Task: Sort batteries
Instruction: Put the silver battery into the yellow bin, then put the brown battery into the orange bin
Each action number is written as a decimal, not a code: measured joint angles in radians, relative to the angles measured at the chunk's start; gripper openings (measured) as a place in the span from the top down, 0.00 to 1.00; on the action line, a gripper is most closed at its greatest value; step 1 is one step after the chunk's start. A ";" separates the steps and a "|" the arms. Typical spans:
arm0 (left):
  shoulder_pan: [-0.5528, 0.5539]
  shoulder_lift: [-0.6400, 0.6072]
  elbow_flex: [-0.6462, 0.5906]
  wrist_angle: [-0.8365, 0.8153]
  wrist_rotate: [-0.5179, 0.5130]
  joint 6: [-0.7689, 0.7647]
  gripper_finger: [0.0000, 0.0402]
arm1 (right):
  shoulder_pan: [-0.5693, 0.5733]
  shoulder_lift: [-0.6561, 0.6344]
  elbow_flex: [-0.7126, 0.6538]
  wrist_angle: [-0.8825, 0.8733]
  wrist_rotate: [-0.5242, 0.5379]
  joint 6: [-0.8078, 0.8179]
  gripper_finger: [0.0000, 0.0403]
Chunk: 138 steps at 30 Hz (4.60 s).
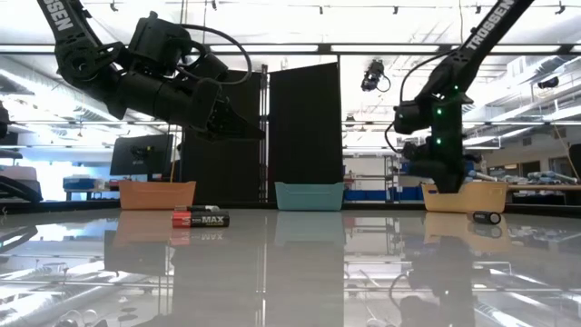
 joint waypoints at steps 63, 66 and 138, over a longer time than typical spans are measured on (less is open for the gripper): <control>0.003 -0.036 0.009 -0.068 0.000 0.024 0.96 | 0.409 -0.451 -0.279 0.418 -0.176 0.123 0.97; 0.008 -0.081 0.031 -0.184 0.000 0.052 0.96 | 0.489 -0.451 -0.280 0.471 -0.158 0.149 0.98; 0.081 -0.064 0.129 -1.001 -0.159 -0.253 0.51 | 0.789 -0.056 -0.280 0.937 -0.078 0.138 0.96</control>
